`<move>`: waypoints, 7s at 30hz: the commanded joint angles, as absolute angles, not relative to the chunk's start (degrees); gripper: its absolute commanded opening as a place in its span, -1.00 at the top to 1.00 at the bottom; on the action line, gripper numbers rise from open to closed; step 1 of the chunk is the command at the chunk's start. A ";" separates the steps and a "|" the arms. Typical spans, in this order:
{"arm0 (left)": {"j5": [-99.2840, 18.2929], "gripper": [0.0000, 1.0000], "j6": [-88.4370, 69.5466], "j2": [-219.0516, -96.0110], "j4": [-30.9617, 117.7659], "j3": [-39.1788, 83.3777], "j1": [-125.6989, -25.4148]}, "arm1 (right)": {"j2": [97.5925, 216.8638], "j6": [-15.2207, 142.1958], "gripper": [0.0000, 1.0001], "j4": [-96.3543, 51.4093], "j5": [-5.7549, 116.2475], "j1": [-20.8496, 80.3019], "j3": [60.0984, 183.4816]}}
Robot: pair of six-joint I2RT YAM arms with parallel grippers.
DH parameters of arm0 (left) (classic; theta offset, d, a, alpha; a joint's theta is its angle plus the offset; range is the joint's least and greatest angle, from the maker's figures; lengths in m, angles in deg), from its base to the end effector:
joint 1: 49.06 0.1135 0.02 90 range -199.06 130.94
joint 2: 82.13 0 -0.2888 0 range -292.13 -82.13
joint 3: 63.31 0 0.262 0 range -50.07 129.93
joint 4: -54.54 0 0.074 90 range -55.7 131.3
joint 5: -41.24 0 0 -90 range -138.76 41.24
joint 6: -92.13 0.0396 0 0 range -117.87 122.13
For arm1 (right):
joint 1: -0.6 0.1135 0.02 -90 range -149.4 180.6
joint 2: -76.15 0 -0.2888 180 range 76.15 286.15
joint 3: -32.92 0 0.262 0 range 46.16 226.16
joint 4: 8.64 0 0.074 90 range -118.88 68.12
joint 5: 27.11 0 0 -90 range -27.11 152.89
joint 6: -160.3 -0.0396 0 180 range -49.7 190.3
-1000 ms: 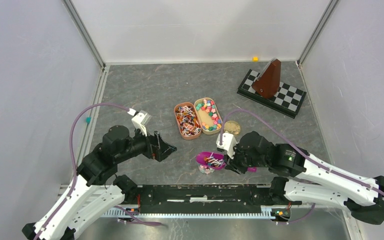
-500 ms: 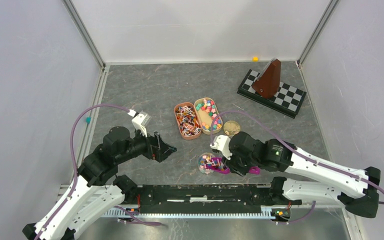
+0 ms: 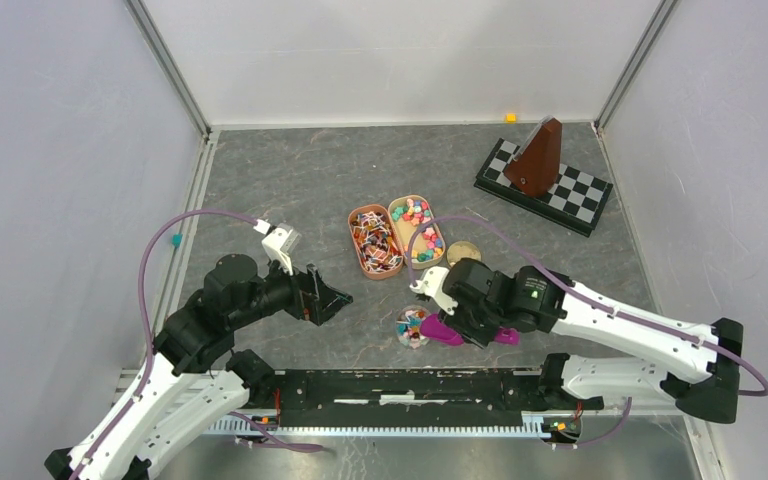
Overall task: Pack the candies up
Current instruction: Place the fake candies in the packing bottle, then scoop the fake candies from the storage box, then place the fake candies in the packing bottle.
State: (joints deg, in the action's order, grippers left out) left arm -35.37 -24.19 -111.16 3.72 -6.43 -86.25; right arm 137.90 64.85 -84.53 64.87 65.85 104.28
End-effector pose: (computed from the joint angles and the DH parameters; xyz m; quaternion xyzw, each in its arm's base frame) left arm 0.0763 -0.0694 0.3321 0.1425 0.8182 -0.3713 0.4151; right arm 0.0797 0.1695 0.3077 -0.4847 0.8500 0.1051 0.1774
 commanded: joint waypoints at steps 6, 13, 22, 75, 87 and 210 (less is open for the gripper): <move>-35.14 -1.00 -22.39 -110.01 5.67 -6.68 -85.97 | 140.92 62.18 1.00 -90.59 66.92 66.25 110.60; -34.53 -1.00 -22.47 -109.64 5.88 -6.85 -85.97 | 142.55 60.42 1.00 -90.65 68.98 66.21 114.28; -34.33 -1.00 -22.65 -108.60 6.01 -7.17 -85.98 | 149.52 56.29 1.00 -85.88 78.03 66.25 121.05; -35.93 -1.00 -23.44 -103.99 6.04 -7.55 -86.06 | 200.98 68.70 1.00 -85.01 83.80 57.35 158.78; -36.32 -1.00 -23.44 -105.23 5.89 -7.58 -86.06 | 199.15 67.01 1.00 -72.73 81.79 55.93 149.48; -30.44 -1.00 -25.93 -119.53 7.96 -7.07 -86.10 | 123.78 77.04 1.00 -63.42 57.77 66.51 103.89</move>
